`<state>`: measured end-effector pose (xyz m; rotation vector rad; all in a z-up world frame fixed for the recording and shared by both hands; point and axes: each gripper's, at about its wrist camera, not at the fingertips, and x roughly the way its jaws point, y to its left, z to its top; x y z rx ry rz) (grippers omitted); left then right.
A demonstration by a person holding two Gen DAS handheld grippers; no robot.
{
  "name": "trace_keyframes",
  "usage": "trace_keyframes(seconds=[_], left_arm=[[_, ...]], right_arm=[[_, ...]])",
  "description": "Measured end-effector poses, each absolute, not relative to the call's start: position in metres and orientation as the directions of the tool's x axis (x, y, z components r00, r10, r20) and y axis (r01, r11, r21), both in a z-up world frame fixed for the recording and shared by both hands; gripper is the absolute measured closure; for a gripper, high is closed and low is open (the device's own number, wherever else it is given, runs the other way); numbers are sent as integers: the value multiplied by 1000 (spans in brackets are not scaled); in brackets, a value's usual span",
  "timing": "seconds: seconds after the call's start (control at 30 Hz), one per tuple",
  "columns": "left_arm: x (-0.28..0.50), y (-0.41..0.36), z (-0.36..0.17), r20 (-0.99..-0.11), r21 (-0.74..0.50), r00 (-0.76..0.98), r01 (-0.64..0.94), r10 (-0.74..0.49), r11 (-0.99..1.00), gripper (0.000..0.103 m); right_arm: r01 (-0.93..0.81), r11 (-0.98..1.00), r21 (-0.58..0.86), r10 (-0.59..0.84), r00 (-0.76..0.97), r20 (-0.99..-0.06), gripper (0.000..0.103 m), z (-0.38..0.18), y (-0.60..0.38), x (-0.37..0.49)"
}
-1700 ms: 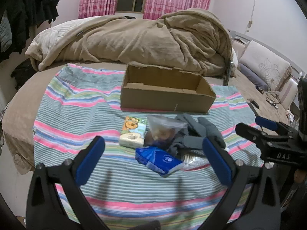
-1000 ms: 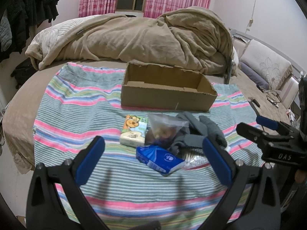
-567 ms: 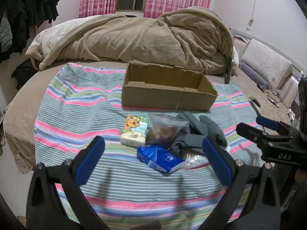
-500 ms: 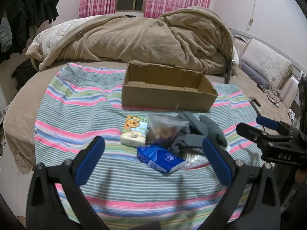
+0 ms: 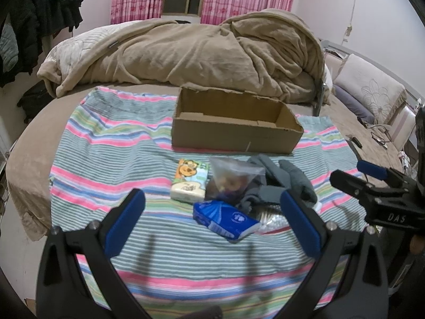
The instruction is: Organize objects
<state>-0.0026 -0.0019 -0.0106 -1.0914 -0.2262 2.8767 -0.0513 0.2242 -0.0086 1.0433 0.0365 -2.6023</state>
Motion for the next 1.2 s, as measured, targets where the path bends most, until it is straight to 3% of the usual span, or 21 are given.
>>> trace_keyframes(seconds=[0.63,1.2], left_arm=[[-32,-14,-24,-670,-160,-734,-6,113,-987,1],[-87,-30,-85,-771,-107,-633,16,73,-994,2]], right_arm=[[314,-946,83,-282,-669,-687,0,-12,224,-73],[289,-948,136,-284,-567,-773,2,-62,228,-124]])
